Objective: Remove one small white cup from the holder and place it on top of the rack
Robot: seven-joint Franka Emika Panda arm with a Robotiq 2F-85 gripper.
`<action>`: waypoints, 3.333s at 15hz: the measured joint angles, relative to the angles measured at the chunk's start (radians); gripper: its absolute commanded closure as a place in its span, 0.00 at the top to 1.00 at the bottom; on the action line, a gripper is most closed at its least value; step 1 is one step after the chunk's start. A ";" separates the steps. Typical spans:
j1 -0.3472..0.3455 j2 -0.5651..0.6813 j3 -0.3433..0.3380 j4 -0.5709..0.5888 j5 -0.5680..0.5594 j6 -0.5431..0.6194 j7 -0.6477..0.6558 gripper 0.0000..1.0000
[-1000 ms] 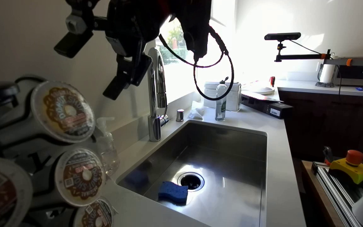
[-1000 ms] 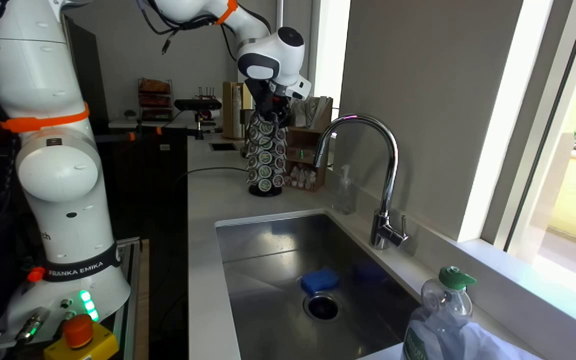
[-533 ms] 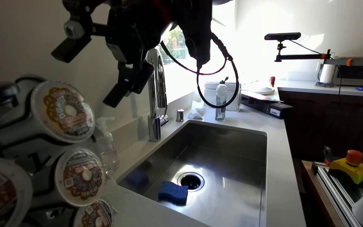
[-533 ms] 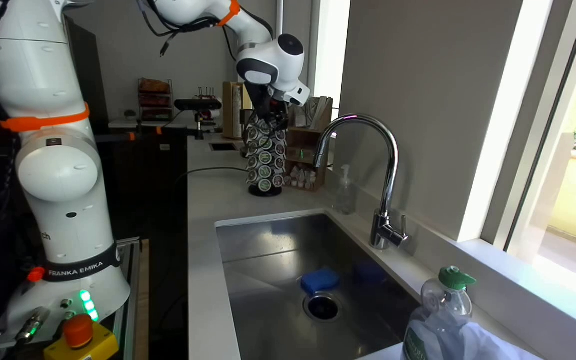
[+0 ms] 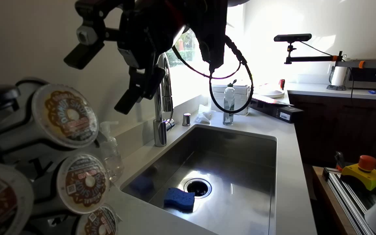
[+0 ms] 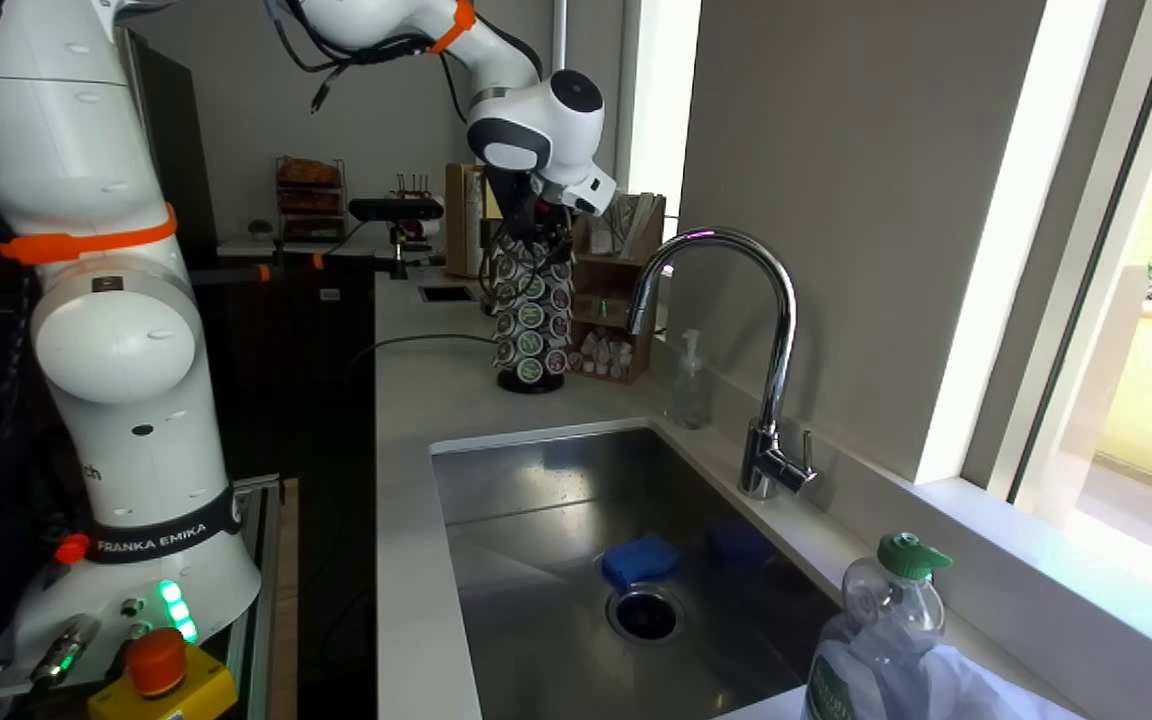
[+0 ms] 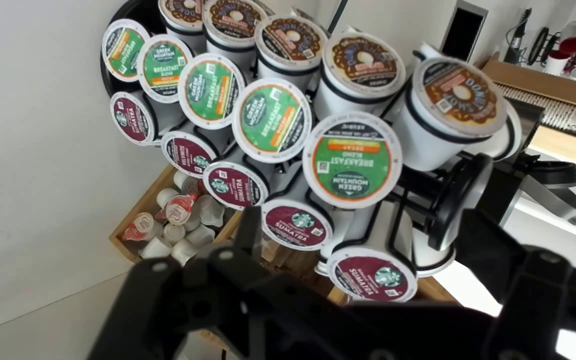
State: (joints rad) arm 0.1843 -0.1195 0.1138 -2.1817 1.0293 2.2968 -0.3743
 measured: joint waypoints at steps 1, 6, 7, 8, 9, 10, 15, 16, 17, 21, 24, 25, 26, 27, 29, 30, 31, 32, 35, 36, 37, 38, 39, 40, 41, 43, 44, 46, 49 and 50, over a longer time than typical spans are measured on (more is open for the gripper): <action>0.000 -0.005 0.003 -0.007 0.000 0.000 0.000 1.00; 0.000 -0.028 0.017 -0.050 0.000 0.001 -0.001 1.00; 0.000 -0.033 0.018 -0.058 0.000 0.003 -0.001 1.00; 0.000 -0.038 0.020 -0.066 0.000 0.008 -0.002 1.00; 0.001 -0.043 0.023 -0.074 0.000 0.021 -0.003 1.00; 0.001 -0.046 0.025 -0.082 0.000 0.034 -0.004 1.00; 0.007 -0.048 0.031 -0.105 0.029 0.100 -0.030 0.96; 0.010 -0.048 0.032 -0.106 0.048 0.116 -0.047 0.96; 0.011 -0.048 0.033 -0.106 0.066 0.125 -0.062 0.96; 0.016 -0.047 0.037 -0.106 0.151 0.151 -0.132 0.99; 0.018 -0.043 0.040 -0.106 0.197 0.151 -0.168 0.97; 0.018 -0.041 0.042 -0.106 0.209 0.152 -0.176 0.96; 0.018 -0.039 0.044 -0.106 0.217 0.152 -0.181 0.96; 0.018 -0.036 0.045 -0.106 0.224 0.152 -0.185 0.94; 0.018 -0.032 0.048 -0.106 0.238 0.152 -0.194 0.93; 0.018 -0.030 0.049 -0.106 0.245 0.152 -0.198 0.92; 0.018 -0.029 0.050 -0.106 0.251 0.152 -0.202 0.92; 0.018 -0.027 0.051 -0.106 0.256 0.152 -0.205 0.92; 0.018 -0.021 0.054 -0.106 0.270 0.152 -0.213 0.88; 0.018 -0.019 0.055 -0.106 0.274 0.152 -0.215 0.88; 0.018 -0.017 0.055 -0.106 0.278 0.152 -0.217 0.85; 0.018 -0.015 0.056 -0.106 0.282 0.152 -0.218 0.84; 0.018 -0.013 0.056 -0.106 0.285 0.152 -0.220 0.81; 0.018 -0.012 0.056 -0.106 0.288 0.152 -0.221 0.83; 0.018 -0.011 0.056 -0.106 0.291 0.152 -0.222 0.82; 0.018 -0.009 0.056 -0.106 0.295 0.152 -0.224 0.81; 0.018 -0.009 0.056 -0.106 0.297 0.152 -0.225 0.81; 0.018 -0.008 0.057 -0.105 0.302 0.152 -0.228 0.79; 0.018 -0.007 0.057 -0.105 0.309 0.152 -0.231 0.78; 0.018 -0.007 0.057 -0.105 0.311 0.152 -0.232 0.75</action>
State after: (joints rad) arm 0.2024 -0.1266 0.1708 -2.2862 1.3402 2.4483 -0.6062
